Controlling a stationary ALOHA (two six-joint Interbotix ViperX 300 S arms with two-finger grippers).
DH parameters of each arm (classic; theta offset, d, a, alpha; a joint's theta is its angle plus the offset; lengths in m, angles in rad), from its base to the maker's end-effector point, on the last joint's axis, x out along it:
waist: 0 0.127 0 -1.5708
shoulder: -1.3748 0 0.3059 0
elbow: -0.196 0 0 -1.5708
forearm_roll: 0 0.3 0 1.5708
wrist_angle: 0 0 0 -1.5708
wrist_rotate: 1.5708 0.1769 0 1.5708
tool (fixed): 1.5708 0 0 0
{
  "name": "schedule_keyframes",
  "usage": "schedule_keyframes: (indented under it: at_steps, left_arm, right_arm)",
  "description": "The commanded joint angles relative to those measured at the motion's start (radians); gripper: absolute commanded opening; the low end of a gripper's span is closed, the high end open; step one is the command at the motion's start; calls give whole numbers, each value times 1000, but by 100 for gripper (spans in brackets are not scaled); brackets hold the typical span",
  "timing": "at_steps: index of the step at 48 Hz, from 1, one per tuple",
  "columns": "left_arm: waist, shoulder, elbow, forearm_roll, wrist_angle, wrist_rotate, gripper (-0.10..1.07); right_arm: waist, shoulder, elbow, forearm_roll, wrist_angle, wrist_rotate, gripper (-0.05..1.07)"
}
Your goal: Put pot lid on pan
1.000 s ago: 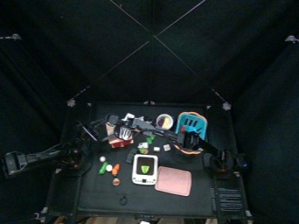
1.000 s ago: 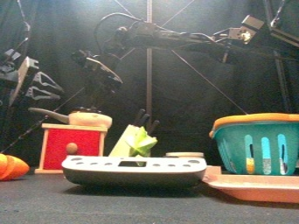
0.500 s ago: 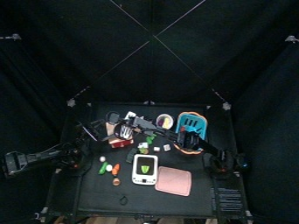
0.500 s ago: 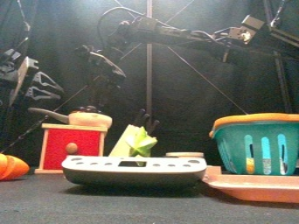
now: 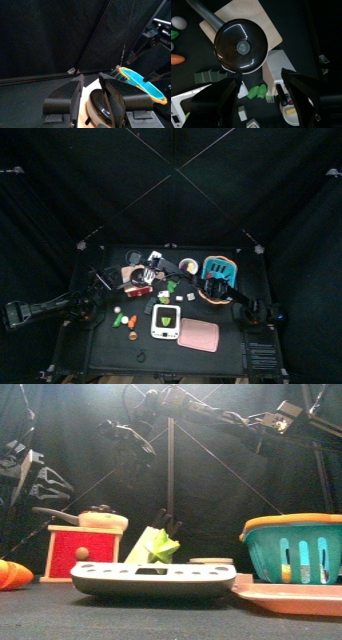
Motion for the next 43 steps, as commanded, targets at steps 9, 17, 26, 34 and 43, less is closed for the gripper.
schedule_keyframes:
  at_steps: [9,17,26,34,43]
  left_arm:
    - [-3,2,-12,3,6,2,73]
    - [-3,2,-12,5,8,2,73]
    - [-6,2,-15,18,6,3,73]
    - [-23,2,-23,91,6,3,73]
    - [-63,2,-38,215,8,0,73]
  right_arm:
    - [8,-262,281,-75,5,9,95]
    - [46,-430,506,-156,5,28,95]
    - [110,-574,699,-239,-6,101,95]
    - [186,-698,882,-362,-17,198,95]
    - [250,-821,1111,-422,-64,334,95]
